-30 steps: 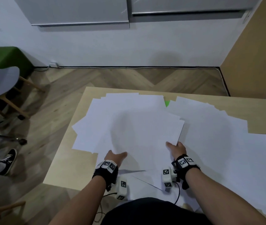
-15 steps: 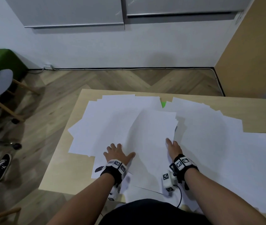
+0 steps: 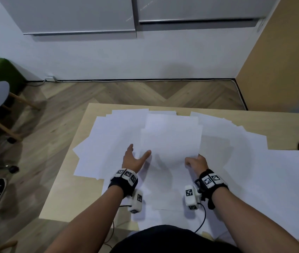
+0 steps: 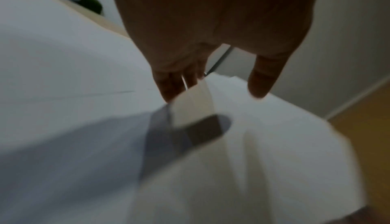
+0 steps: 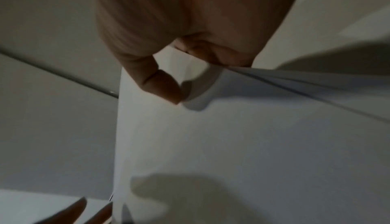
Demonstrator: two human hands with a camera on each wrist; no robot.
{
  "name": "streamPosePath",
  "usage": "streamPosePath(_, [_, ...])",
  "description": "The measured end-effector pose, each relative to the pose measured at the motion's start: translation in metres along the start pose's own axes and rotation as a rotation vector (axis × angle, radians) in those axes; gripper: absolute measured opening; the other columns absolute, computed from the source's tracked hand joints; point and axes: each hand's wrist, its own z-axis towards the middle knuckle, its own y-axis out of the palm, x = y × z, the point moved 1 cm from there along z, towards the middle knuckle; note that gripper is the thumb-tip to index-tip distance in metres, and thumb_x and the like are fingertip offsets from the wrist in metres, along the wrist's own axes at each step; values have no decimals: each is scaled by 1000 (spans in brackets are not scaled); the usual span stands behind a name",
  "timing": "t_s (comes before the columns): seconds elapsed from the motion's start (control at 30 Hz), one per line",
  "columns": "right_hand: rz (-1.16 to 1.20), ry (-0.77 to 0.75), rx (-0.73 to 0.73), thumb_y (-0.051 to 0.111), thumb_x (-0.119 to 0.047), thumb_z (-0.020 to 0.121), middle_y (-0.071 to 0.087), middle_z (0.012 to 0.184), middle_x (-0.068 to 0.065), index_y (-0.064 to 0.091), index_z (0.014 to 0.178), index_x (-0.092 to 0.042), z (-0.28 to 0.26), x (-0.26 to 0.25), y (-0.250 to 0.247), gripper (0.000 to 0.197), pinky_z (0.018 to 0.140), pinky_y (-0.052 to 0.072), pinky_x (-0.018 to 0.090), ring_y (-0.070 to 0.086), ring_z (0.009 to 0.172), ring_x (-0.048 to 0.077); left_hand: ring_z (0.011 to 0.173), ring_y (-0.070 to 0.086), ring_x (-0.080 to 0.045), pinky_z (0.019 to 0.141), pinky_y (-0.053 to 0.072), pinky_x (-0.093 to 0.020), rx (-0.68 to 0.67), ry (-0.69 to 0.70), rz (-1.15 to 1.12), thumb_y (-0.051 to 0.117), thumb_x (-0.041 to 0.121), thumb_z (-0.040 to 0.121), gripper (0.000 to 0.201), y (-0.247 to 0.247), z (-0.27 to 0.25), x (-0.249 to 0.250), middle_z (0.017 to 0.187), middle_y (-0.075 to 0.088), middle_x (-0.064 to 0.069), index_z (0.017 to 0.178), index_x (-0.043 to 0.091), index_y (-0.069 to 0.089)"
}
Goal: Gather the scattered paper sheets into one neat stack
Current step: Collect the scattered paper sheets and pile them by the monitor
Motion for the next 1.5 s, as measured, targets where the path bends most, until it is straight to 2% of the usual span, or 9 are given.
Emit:
streamPosePath(0.23, [27, -123, -64, 69, -9, 87, 60, 93, -7, 56, 106, -11, -14, -30, 2, 23, 65, 41, 9, 57, 97, 15, 123, 50, -25, 88, 34, -23, -20, -161, -344, 64, 22, 94, 57, 6, 3, 43, 128, 46, 4, 145, 12, 39])
streamPosePath(0.33, [-35, -146, -75, 71, -11, 83, 67, 102, -3, 60, 111, -14, -8, -31, -2, 30, 79, 45, 23, 62, 96, 15, 98, 57, -26, 94, 50, -36, -127, -220, -289, 71, 21, 83, 18, 5, 10, 41, 112, 61, -9, 97, 13, 65])
streamPosePath(0.4, [-31, -191, -74, 73, -9, 80, 70, 106, 2, 62, 105, -17, -9, -40, -7, 28, 86, 49, 29, 64, 96, 18, 93, 60, -27, 94, 53, -43, -151, -134, -335, 77, 15, 63, 25, 3, 23, 36, 101, 65, -13, 81, 18, 59])
streamPosePath(0.47, [0, -304, -54, 75, -8, 78, 72, 101, 1, 64, 97, -18, -17, -61, -12, 24, 84, 51, 30, 66, 93, 18, 91, 65, -29, 91, 55, -46, -102, -2, -419, 72, 10, 54, 35, -10, 24, 51, 95, 70, -14, 86, 15, 60])
streamPosePath(0.73, [306, -652, 63, 74, 5, 74, 73, 90, 0, 68, 94, -15, -55, -127, -22, 29, 76, 54, 24, 66, 81, 12, 91, 69, -17, 80, 57, -29, -49, 444, -681, 54, -19, 85, 46, -53, -27, 132, 108, 69, -10, 123, 6, 55])
streamPosePath(0.93, [219, -557, 91, 76, -11, 81, 74, 90, -5, 69, 93, -20, -50, -102, -11, 16, 76, 53, 31, 69, 81, 8, 93, 70, -16, 85, 54, -36, 4, 340, -682, 62, -6, 89, 37, -29, -26, 109, 109, 71, -7, 125, 1, 56])
streamPosePath(1.1, [234, -602, 145, 75, -15, 84, 72, 92, -8, 68, 100, -15, -56, -108, -10, 17, 73, 52, 17, 67, 80, -2, 100, 67, -26, 89, 55, -38, -31, 397, -736, 63, -6, 88, 31, -25, -31, 114, 111, 70, -13, 118, 4, 61])
streamPosePath(1.37, [177, -338, 119, 77, -14, 76, 74, 99, 2, 69, 97, -16, -36, -73, -1, 22, 95, 53, 45, 69, 97, 23, 100, 68, -31, 82, 55, -38, -34, 258, -672, 67, 2, 75, 38, -12, -19, 85, 103, 73, -7, 111, 12, 64])
streamPosePath(1.5, [230, -383, 149, 73, -6, 78, 74, 92, -1, 70, 92, -15, -42, -82, 1, 17, 84, 54, 33, 69, 89, 20, 92, 67, -28, 80, 55, -38, -39, 262, -677, 62, -6, 82, 28, -13, -17, 88, 97, 73, -7, 104, 10, 67])
